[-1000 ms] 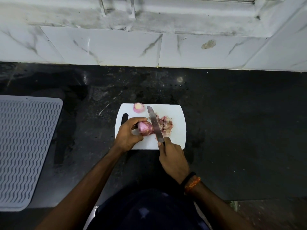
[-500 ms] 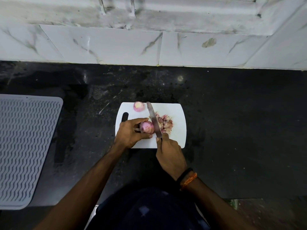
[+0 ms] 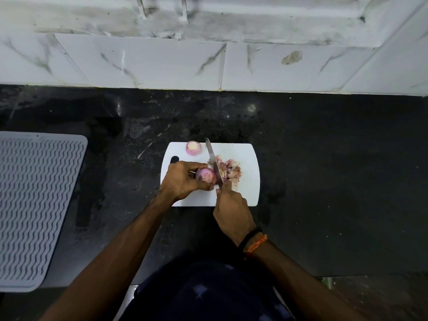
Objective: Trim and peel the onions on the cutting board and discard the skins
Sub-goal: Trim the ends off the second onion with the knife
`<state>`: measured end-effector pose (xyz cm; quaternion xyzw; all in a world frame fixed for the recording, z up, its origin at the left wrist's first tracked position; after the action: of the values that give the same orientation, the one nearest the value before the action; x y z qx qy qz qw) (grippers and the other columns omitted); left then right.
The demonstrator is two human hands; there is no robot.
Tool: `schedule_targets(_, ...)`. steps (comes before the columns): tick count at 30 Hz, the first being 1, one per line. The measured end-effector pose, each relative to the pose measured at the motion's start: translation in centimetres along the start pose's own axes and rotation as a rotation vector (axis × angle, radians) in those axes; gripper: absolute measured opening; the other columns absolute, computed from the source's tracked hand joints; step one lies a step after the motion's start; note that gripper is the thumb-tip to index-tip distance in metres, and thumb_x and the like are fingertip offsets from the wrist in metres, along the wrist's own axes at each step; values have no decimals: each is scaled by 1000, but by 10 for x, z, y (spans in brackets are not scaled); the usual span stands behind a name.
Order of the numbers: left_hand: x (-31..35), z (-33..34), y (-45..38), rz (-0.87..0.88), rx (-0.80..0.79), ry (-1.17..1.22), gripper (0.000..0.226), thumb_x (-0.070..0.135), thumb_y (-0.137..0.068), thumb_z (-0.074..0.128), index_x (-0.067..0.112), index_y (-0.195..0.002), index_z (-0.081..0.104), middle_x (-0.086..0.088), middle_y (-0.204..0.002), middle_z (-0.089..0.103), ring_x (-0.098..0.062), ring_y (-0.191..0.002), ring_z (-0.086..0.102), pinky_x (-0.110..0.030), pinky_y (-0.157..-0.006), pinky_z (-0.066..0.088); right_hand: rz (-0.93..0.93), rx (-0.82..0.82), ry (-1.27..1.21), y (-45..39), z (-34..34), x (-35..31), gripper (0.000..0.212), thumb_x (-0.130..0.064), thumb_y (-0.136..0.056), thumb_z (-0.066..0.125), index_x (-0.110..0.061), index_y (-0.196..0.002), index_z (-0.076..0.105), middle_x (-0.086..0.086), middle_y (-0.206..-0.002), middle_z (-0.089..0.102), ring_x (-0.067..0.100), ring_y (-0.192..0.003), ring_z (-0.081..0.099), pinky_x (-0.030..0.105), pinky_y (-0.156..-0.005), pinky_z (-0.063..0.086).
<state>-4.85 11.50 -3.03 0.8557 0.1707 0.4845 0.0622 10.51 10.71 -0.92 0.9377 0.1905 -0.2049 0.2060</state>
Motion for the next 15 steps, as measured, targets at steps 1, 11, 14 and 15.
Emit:
schedule_targets(1, -1, 0, 0, -9, -2, 3, 56, 24, -61, 93, 14, -113, 75, 8, -97, 71, 6, -78, 60, 3, -68, 43, -3, -4, 4, 3, 1, 1, 39, -21, -103, 41, -7, -139, 39, 12, -110, 67, 27, -93, 66, 35, -85, 53)
schedule_targets(11, -1, 2, 4, -9, 13, 16, 61, 22, -60, 94, 11, -116, 73, 0, -105, 75, -2, -83, 64, 1, -71, 44, 13, -33, 32, -1, 2, 0, 46, -15, -98, 46, -5, -142, 36, 12, -111, 66, 29, -96, 66, 36, -87, 51)
schedule_targets(14, -1, 1, 5, -17, 39, 63, 58, 20, -61, 94, 11, -115, 74, 7, -100, 72, 4, -82, 63, 1, -70, 44, 27, -36, 34, 14, 2, 3, 46, -17, -99, 44, -5, -143, 35, 13, -113, 66, 28, -96, 66, 34, -86, 52)
schedule_targets(15, 0, 1, 6, -13, 38, 60, 57, 20, -62, 93, 11, -115, 74, 8, -100, 70, 5, -82, 62, 1, -70, 44, 33, -42, 25, 19, 2, 5, 44, -17, -100, 44, -6, -141, 35, 13, -114, 65, 28, -97, 66, 34, -87, 51)
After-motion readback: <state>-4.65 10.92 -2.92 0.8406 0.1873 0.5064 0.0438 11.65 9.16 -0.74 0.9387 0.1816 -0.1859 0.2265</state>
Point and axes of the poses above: each hand's wrist, its own y-axis away from the middle knuckle, its own z-axis out of the palm, x = y × z, the point moved 8 cm from there along -y, towards the middle knuckle
